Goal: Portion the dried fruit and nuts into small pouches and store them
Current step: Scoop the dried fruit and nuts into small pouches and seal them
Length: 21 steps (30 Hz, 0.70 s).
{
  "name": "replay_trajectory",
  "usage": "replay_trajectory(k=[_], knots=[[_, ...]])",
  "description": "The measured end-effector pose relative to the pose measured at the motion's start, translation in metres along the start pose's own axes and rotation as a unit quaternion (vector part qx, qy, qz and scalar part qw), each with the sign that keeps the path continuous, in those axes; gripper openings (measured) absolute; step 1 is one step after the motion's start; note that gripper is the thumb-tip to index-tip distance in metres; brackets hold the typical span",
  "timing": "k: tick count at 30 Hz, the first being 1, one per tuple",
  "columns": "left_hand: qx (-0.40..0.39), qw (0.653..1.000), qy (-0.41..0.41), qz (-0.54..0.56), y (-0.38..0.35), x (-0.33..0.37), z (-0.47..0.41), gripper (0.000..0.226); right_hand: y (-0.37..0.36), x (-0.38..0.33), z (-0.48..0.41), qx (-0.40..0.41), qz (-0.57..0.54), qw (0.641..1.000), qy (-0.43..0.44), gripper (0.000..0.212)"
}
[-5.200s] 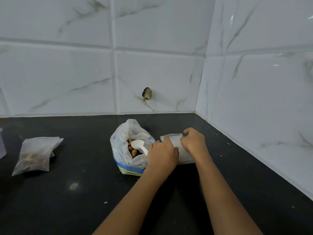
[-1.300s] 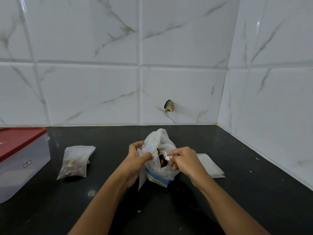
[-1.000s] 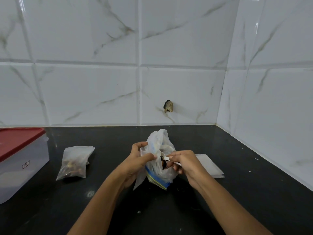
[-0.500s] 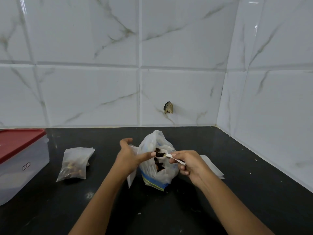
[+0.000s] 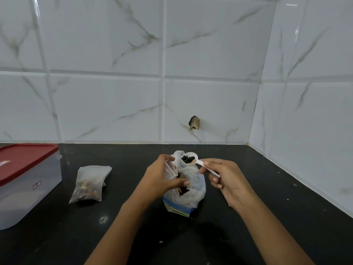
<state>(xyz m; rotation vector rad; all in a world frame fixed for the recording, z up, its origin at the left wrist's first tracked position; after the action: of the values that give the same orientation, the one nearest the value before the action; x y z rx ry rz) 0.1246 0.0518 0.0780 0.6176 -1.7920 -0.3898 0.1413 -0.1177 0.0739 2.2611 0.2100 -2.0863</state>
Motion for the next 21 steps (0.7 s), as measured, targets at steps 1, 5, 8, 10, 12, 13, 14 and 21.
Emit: replay_trajectory(k=[1, 5, 8, 10, 12, 13, 14, 21], knots=[[0.003, 1.000, -0.005, 0.003, 0.001, 0.002, 0.001, 0.075, -0.006, -0.006, 0.004, -0.013, 0.011, 1.000, 0.021, 0.018], [0.011, 0.998, -0.024, 0.050, 0.006, 0.010, 0.005, 0.069, -0.027, -0.021, 0.014, -0.045, 0.129, 0.984, 0.112, 0.022], [0.017, 0.994, -0.027, 0.104, 0.008, 0.010, 0.008, 0.058, -0.042, -0.041, 0.025, -0.047, 0.243, 0.935, 0.255, 0.023], [0.019, 0.992, -0.035, 0.122, 0.009, 0.010, 0.009, 0.054, -0.053, -0.053, 0.037, -0.038, 0.317, 0.878, 0.358, 0.027], [0.018, 0.991, -0.044, 0.121, 0.011, 0.013, 0.010, 0.057, -0.061, -0.057, 0.046, -0.019, 0.381, 0.818, 0.430, 0.031], [0.020, 0.992, -0.046, 0.119, 0.012, 0.014, 0.010, 0.059, -0.063, -0.058, 0.048, -0.012, 0.404, 0.795, 0.453, 0.032], [0.025, 0.991, -0.049, 0.120, 0.013, 0.015, 0.009, 0.060, -0.065, -0.059, 0.051, -0.006, 0.420, 0.778, 0.468, 0.033], [0.042, 0.986, -0.064, 0.147, 0.019, 0.012, 0.007, 0.058, -0.068, -0.070, 0.064, 0.036, 0.468, 0.726, 0.503, 0.039]])
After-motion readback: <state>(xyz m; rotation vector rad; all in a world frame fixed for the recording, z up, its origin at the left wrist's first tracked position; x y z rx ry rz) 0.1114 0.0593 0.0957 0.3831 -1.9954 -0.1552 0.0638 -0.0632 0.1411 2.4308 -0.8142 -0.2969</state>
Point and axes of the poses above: each hand's wrist, its own z-axis away from the middle knuckle, its own y-axis out of the back of the hand, x = y × z, the point moved 10 cm from there along -z, towards the middle knuckle, and after that the axes turned 2 degrees about z, right-handed, at the moved point
